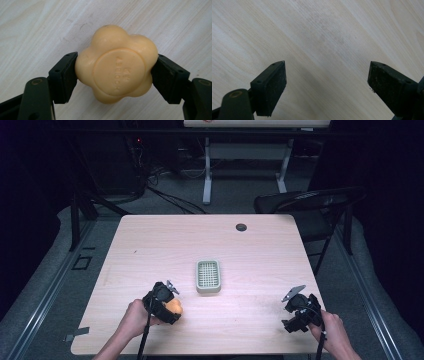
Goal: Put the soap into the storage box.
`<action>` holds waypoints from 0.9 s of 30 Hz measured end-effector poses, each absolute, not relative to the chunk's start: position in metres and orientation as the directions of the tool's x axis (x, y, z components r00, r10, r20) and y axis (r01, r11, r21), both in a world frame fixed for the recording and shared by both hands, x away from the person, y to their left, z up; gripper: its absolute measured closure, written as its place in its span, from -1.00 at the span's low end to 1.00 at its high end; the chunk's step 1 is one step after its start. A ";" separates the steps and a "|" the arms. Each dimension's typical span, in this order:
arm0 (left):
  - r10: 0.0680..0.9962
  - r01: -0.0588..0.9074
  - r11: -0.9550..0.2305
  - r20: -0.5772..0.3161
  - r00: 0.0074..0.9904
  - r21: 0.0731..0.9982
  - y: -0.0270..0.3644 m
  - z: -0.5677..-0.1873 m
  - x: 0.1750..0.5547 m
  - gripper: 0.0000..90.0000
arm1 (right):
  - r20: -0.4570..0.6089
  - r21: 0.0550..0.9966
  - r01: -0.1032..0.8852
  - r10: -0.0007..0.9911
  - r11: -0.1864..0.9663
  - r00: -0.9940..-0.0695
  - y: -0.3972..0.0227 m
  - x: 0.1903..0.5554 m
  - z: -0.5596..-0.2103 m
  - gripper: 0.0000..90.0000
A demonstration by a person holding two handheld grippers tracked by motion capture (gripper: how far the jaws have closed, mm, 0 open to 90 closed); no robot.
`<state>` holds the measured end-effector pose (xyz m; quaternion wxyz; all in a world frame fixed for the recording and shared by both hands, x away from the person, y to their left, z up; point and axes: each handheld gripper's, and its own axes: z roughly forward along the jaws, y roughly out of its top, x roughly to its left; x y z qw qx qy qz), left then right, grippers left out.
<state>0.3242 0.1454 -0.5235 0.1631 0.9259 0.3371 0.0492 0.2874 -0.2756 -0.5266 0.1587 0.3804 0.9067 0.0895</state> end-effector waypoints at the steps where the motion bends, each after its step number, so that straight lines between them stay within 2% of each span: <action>1: 0.640 0.608 -0.720 -0.019 0.768 0.335 0.145 -0.524 0.324 -0.40 | -0.221 0.284 0.662 0.719 0.694 -0.659 -0.276 0.287 -0.527 -0.67; 17: 0.617 0.582 -0.743 0.002 0.787 0.332 0.127 -0.510 0.344 -0.40 | -0.201 0.299 0.668 0.730 0.681 -0.653 -0.276 0.288 -0.530 -0.67; 19: 0.610 0.575 -0.750 0.006 0.792 0.326 0.124 -0.506 0.349 -0.40 | -0.210 0.267 0.664 0.714 0.699 -0.668 -0.276 0.289 -0.528 -0.67; 27: 0.609 0.571 -0.754 0.019 0.793 0.325 0.119 -0.496 0.362 -0.40 | -0.208 0.278 0.668 0.722 0.690 -0.660 -0.277 0.288 -0.529 -0.67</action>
